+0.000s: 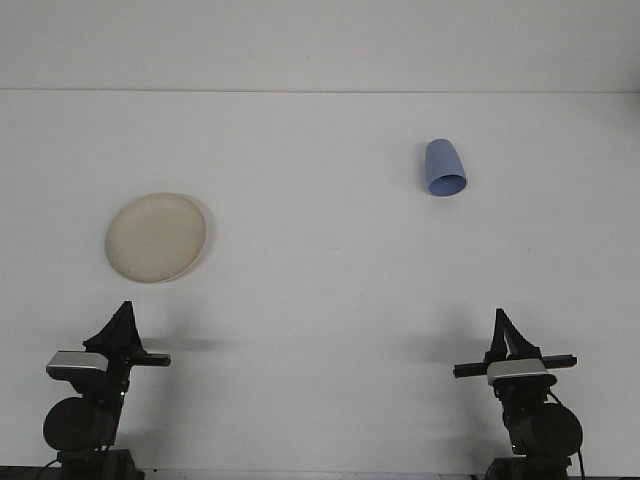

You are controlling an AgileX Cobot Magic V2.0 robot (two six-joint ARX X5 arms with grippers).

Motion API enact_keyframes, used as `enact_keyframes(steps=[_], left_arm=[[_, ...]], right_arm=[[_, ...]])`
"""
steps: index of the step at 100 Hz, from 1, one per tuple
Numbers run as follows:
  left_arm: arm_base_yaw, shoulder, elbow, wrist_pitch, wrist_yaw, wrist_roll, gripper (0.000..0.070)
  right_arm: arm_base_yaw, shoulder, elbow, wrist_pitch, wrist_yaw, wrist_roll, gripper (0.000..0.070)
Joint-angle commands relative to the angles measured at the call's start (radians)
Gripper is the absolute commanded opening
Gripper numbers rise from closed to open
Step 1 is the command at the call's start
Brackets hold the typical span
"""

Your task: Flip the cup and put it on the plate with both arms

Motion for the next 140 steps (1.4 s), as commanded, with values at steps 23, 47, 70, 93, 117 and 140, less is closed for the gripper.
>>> enact_keyframes(steps=[23,47,70,93,117,140], left_arm=[[0.001,-0.001,-0.018,0.01,-0.005,-0.01,0.0014],[0.001,-0.001,-0.018,0.01,-0.006,-0.01,0.0014],[0.001,-0.001,-0.018,0.01,-0.006,-0.01,0.0014],[0.001,-0.001,-0.018,0.01,-0.005,-0.01,0.0014],[0.001,-0.001,-0.018,0.01,-0.005,-0.01,0.0014],[0.001,-0.001,-0.018,0.01,-0.005,-0.01,0.0014]], right_arm=[[-0.001,0.0,-0.002,0.008,0.001,-0.005,0.0],[-0.001,0.0,-0.002,0.008,0.001,-0.005,0.0],[-0.001,0.0,-0.002,0.031,0.0,-0.003,0.0],[-0.001,0.0,-0.002,0.171,0.0,0.042,0.0],[-0.001,0.0,-0.002,0.18,0.01,0.312,0.0],[-0.001,0.085,0.112,0.108,0.05,0.371,0.0]])
